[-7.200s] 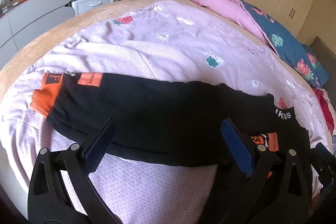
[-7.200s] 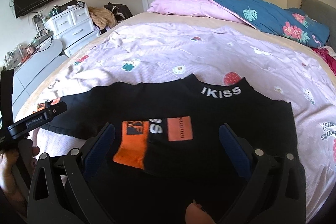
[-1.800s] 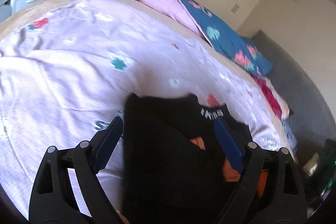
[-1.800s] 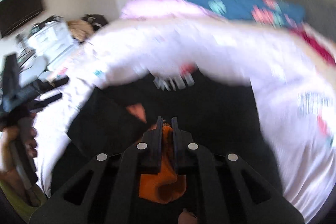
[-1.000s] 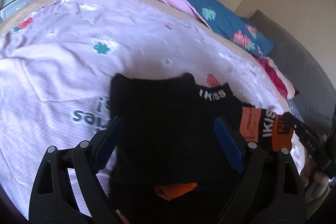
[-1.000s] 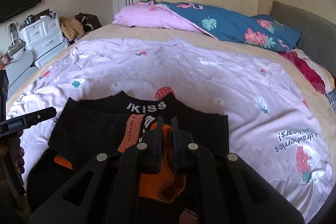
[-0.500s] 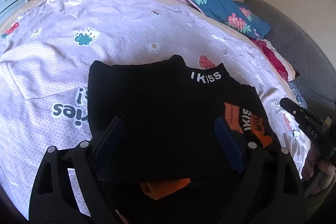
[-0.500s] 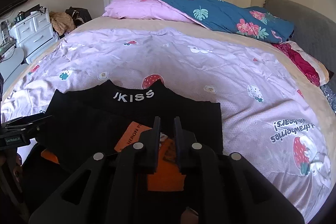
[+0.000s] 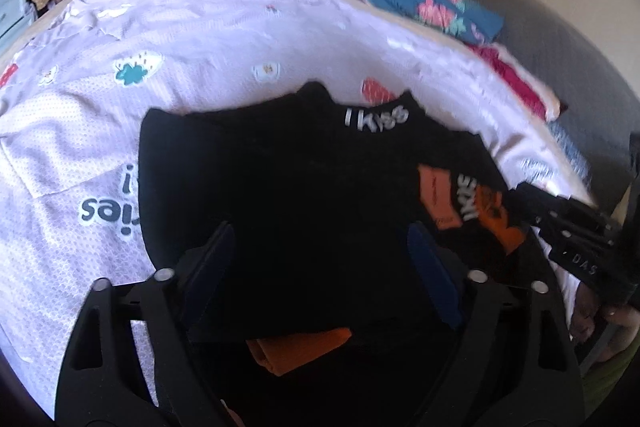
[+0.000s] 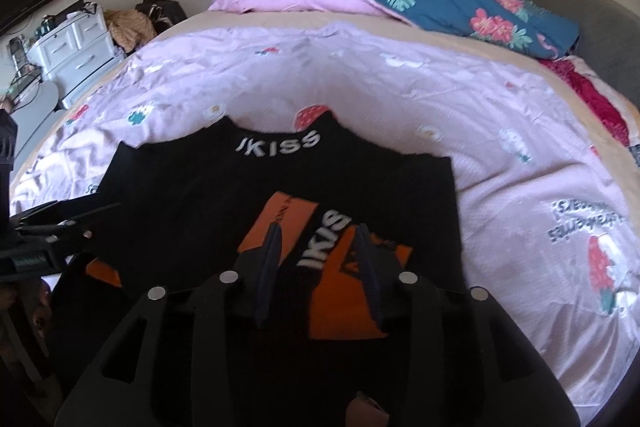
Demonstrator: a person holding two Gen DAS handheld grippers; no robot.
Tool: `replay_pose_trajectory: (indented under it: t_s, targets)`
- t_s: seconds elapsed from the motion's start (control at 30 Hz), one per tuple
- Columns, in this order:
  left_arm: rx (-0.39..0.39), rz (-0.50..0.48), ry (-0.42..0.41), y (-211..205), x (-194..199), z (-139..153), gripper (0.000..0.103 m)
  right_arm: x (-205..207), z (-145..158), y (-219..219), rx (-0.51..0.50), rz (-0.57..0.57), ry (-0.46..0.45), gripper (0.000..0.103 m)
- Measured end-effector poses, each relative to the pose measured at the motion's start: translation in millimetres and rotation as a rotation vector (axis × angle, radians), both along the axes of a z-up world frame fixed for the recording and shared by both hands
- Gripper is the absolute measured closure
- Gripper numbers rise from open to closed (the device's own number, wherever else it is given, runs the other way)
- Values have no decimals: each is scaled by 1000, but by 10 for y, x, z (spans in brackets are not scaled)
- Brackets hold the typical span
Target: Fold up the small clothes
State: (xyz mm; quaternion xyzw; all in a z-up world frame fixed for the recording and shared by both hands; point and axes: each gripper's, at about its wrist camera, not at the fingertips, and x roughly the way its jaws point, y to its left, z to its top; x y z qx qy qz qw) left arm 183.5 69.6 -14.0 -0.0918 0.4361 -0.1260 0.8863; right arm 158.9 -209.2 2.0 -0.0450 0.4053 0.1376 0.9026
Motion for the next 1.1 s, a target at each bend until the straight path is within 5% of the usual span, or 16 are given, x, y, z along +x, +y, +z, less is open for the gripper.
replay_pose_trajectory:
  t_s: [0.1,0.2,0.53,0.6,0.83,1.1]
  targets:
    - [20,-19,43,-30,36,-111,52,-7,-67,83,-4,23,21,66]
    - [66,-27,67,-47,62,-202,55,-34,-115,182,-5,53,32,66]
    - [17,-29,73,12,62,-248,50,51,-408,240,-66,48,130,66]
    - [12,-28,75,22,61,-246,50,80,-496,164,-89,-4,151,54]
    - [31,-30,74,4,54,-233,50,36,-459,97,-34,-2,135,53]
    - [30,-40,72,-31,43,-201,41,-140,-277,-23,62,-22,68,33]
